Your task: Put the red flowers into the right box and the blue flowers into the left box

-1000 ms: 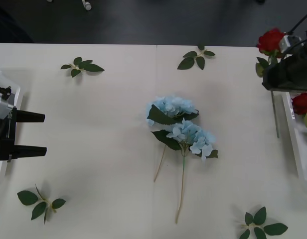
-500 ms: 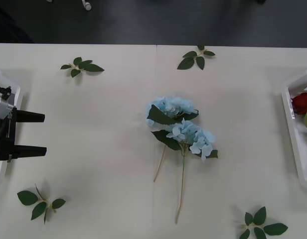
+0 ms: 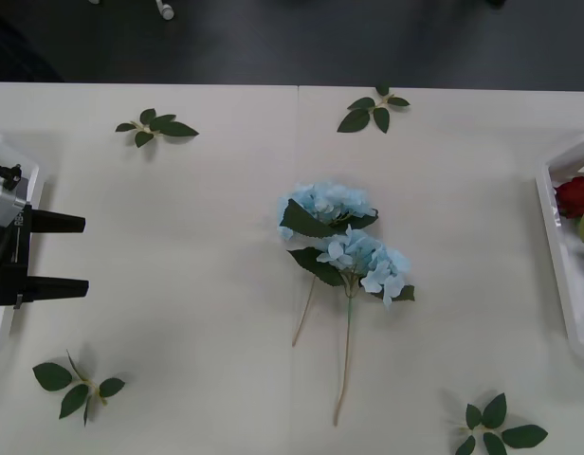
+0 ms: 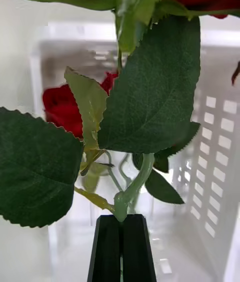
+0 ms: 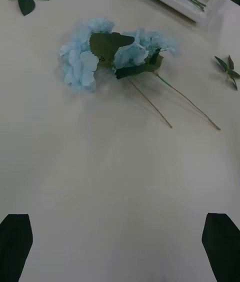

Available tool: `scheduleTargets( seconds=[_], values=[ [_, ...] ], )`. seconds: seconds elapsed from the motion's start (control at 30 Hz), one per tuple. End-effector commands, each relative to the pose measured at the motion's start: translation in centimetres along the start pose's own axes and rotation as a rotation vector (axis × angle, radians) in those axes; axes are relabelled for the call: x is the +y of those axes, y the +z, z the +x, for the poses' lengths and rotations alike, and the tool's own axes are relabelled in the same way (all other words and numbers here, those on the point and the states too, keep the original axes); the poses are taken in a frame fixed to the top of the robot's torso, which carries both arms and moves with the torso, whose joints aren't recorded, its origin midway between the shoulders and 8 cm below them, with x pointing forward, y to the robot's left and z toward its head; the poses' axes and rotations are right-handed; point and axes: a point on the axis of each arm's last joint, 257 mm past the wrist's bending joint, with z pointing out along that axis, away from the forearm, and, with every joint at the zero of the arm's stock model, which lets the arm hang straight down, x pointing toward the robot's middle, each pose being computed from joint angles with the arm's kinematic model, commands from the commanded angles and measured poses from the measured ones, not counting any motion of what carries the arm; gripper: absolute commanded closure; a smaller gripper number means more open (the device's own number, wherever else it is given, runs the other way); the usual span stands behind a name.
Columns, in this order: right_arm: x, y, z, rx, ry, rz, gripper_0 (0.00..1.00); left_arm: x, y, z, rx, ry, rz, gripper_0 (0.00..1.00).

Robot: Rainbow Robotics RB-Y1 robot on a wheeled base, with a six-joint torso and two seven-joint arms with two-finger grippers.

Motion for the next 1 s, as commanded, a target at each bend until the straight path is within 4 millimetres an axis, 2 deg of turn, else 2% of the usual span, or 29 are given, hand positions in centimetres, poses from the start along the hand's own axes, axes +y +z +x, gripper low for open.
scheduleTargets(
  seconds=[0.03,0.27,0.57,0.8,0.83,0.87,0.9,0.93,1.0],
  values=[
    [-4.0,-0.4,0.7,0.002,-0.025,0.053,1.00,0.4,-0.6,-0.9,0.012,0.043,-0.007,0.00],
    [-7.0,2.7,2.2,-0.018,-0.079,0.085,1.00,0.4,-0.6,-0.9,0.012,0.043,-0.007,0.00],
    [-9.6,5.1,3.6,-0.012,-0.132,0.158,1.00,0.4,-0.6,-0.9,0.012,0.043,-0.007,0.00],
    [-9.1,6.1,4.0,-0.012,-0.133,0.142,0.99,0.4,-0.6,-0.9,0.012,0.043,-0.007,0.00],
    [-8.7,6.1,3.7,-0.021,-0.129,0.129,0.74,0.4,-0.6,-0.9,0.012,0.043,-0.007,0.00],
    [-8.4,6.1,3.6,-0.026,-0.125,0.119,0.58,0.4,-0.6,-0.9,0.012,0.043,-0.007,0.00],
    [-8.1,6.1,3.4,-0.036,-0.117,0.106,0.34,0.4,-0.6,-0.9,0.012,0.043,-0.007,0.00],
    [-7.9,6.2,3.3,-0.041,-0.118,0.098,0.20,0.4,-0.6,-0.9,0.012,0.043,-0.007,0.00],
    [-7.8,6.2,3.1,-0.045,-0.132,0.099,0.12,0.4,-0.6,-0.9,0.012,0.043,-0.007,0.00]
  ],
)
